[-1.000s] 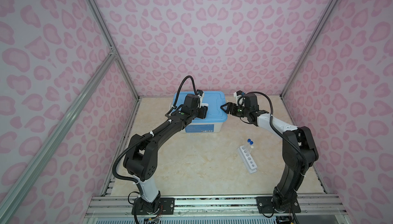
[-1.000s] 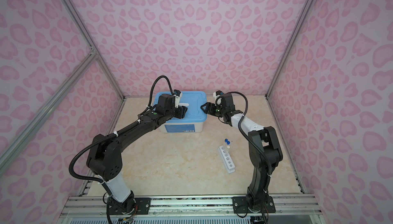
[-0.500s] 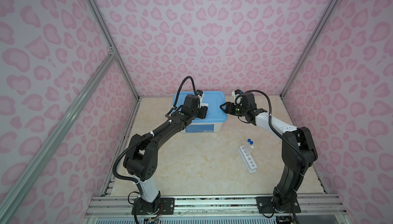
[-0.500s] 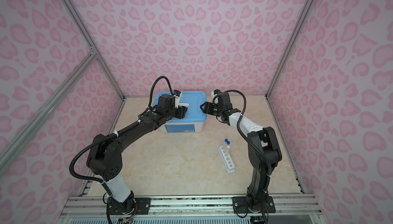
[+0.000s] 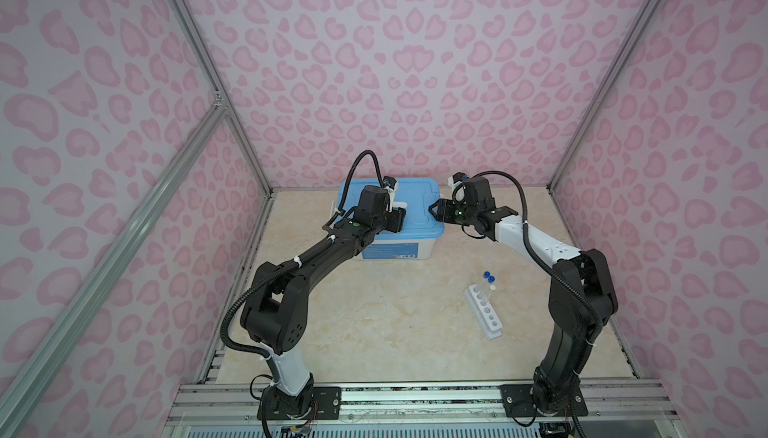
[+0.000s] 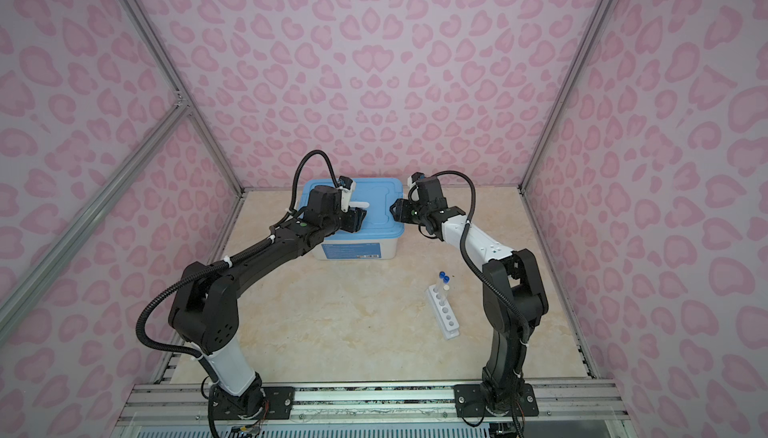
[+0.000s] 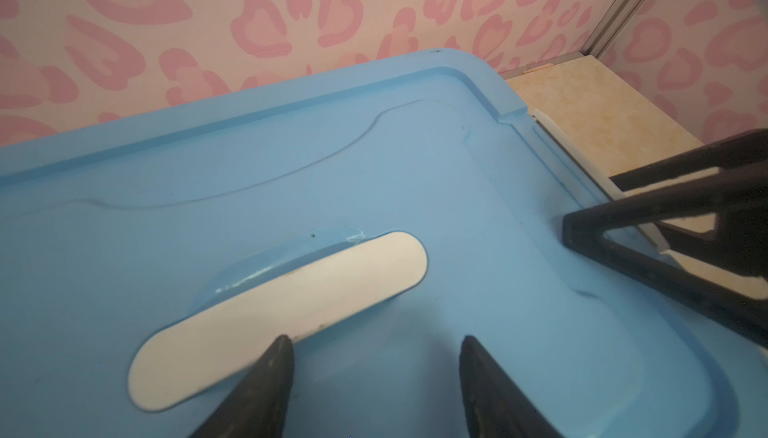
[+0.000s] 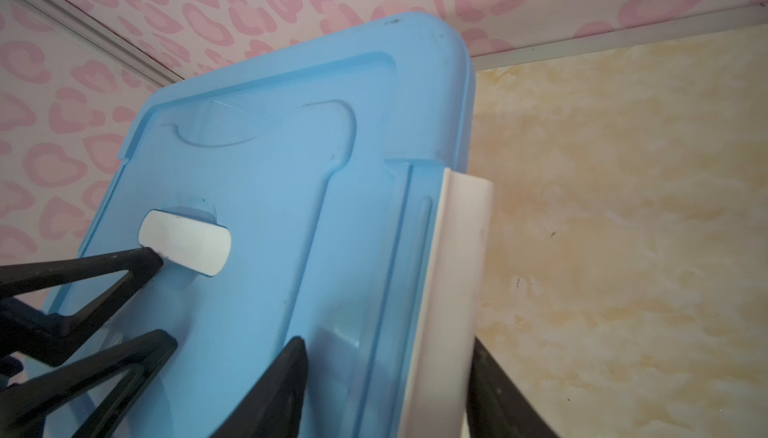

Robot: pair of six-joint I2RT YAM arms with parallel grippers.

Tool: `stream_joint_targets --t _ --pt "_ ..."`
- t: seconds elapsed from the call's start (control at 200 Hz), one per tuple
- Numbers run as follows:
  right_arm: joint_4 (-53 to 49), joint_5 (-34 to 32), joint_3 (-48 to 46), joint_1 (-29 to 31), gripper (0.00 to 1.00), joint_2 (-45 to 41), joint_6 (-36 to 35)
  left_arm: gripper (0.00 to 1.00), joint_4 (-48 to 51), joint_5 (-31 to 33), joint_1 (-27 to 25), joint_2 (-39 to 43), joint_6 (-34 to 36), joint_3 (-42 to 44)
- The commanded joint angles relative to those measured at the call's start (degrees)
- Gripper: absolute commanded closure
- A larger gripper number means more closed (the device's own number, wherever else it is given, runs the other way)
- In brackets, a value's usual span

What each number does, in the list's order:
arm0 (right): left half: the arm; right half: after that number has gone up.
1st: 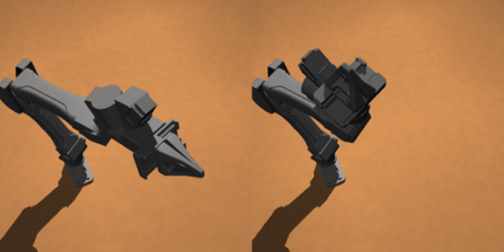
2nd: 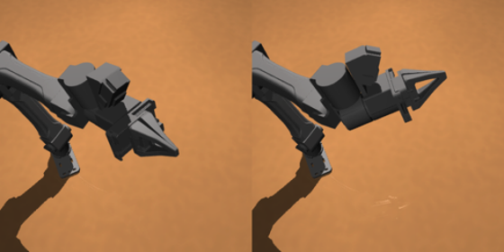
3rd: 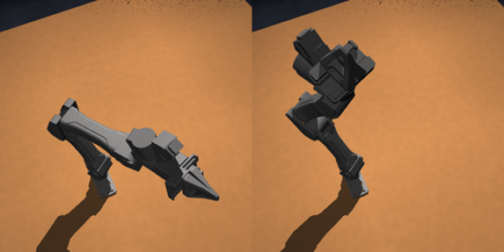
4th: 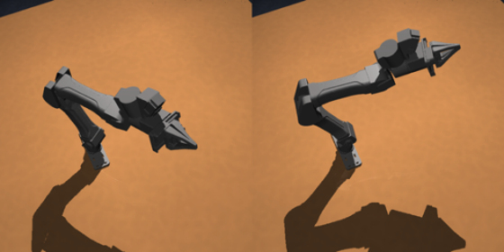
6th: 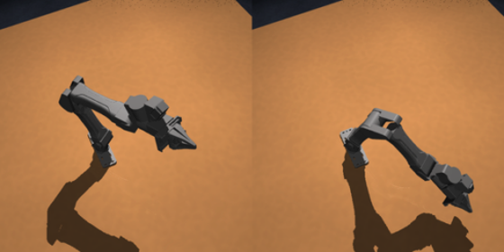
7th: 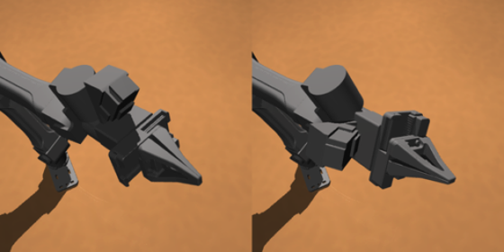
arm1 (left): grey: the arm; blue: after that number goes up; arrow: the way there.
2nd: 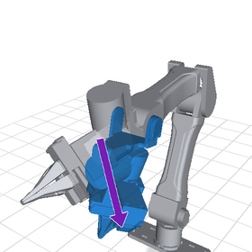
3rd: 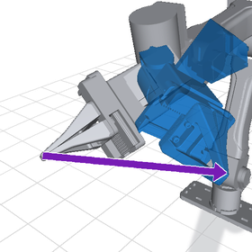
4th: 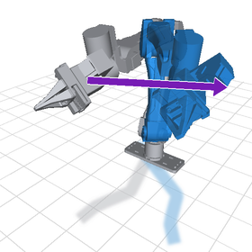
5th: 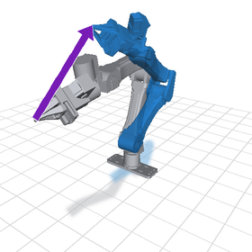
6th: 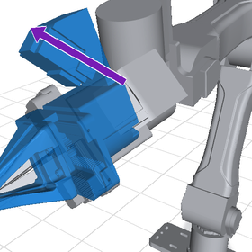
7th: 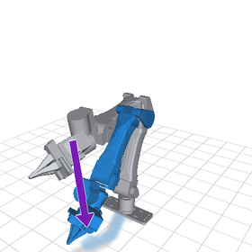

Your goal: Organize the chemistry lab equipment

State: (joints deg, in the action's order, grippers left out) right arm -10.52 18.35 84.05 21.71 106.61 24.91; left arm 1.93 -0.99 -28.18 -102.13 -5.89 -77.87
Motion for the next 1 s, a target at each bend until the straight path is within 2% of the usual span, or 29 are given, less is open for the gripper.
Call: stream_joint_targets --t 0.0,0.305,0.995 --pt "-7.0 -4.5 0.6 0.6 0.44 0.8 -2.4 0.35 1.1 -1.4 0.1 -0.1 -0.6 0.4" --pt "-12.7 -10.1 5.5 2.7 0.51 2.4 -4.2 0.35 0.3 -1.6 0.1 0.1 -0.6 0.4" --pt "-22.5 -14.8 13.3 5.0 0.63 7.1 -3.5 0.35 -0.9 -2.6 0.8 1.3 -0.4 2.4"
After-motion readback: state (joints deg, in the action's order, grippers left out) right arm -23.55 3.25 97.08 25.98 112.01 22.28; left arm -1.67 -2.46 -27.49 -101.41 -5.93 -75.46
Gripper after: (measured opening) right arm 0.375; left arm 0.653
